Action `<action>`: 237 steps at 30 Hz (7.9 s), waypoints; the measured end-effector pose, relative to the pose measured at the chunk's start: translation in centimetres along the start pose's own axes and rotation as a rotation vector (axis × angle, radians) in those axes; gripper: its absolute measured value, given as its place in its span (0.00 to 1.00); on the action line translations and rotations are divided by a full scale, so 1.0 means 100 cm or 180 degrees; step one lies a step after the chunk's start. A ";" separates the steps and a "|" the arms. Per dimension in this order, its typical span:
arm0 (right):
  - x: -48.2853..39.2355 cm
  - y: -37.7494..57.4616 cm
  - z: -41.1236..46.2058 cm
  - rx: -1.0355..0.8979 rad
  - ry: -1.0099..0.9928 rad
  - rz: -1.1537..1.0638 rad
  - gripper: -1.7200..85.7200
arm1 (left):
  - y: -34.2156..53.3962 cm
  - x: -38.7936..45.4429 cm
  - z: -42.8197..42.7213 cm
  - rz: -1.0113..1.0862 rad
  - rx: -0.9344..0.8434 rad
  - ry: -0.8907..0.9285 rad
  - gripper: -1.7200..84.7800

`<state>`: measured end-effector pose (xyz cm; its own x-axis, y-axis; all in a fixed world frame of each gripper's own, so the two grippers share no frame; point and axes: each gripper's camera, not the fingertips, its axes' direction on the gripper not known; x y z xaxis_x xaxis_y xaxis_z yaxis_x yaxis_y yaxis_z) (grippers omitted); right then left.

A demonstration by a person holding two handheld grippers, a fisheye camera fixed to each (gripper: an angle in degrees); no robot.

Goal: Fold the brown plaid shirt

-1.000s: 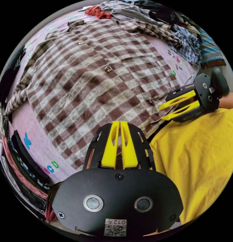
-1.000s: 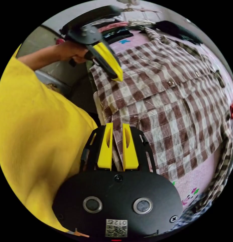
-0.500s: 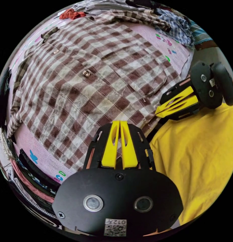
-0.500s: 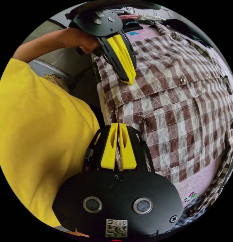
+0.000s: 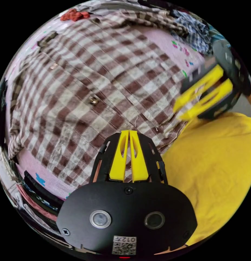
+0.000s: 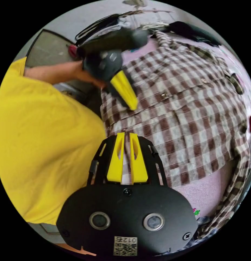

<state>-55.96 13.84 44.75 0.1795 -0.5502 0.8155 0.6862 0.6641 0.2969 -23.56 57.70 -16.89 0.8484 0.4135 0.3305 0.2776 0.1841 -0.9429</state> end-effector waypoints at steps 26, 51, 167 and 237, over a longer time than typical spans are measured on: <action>0.285 -0.183 -0.197 0.1332 0.0131 0.1891 0.03 | -0.127 -0.194 -0.034 -0.0535 0.1235 0.0170 0.03; 0.236 -0.162 -0.227 0.1191 0.0598 0.1444 0.03 | -0.390 -0.412 -0.019 -0.1493 0.0405 0.0939 0.03; 0.041 -0.052 0.080 0.0150 0.0623 0.1705 0.02 | 0.311 -0.129 -0.009 -0.1626 0.0638 0.0331 0.03; 0.014 0.208 0.156 0.1754 -0.1711 0.3433 0.03 | 0.432 -0.225 -0.068 -0.0254 0.0751 0.1307 0.02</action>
<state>-52.42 34.80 59.88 0.0633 0.5626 0.8243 -0.0205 0.8265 -0.5625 -27.59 50.27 -65.33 0.9496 0.0121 0.3131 0.2797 0.4179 -0.8644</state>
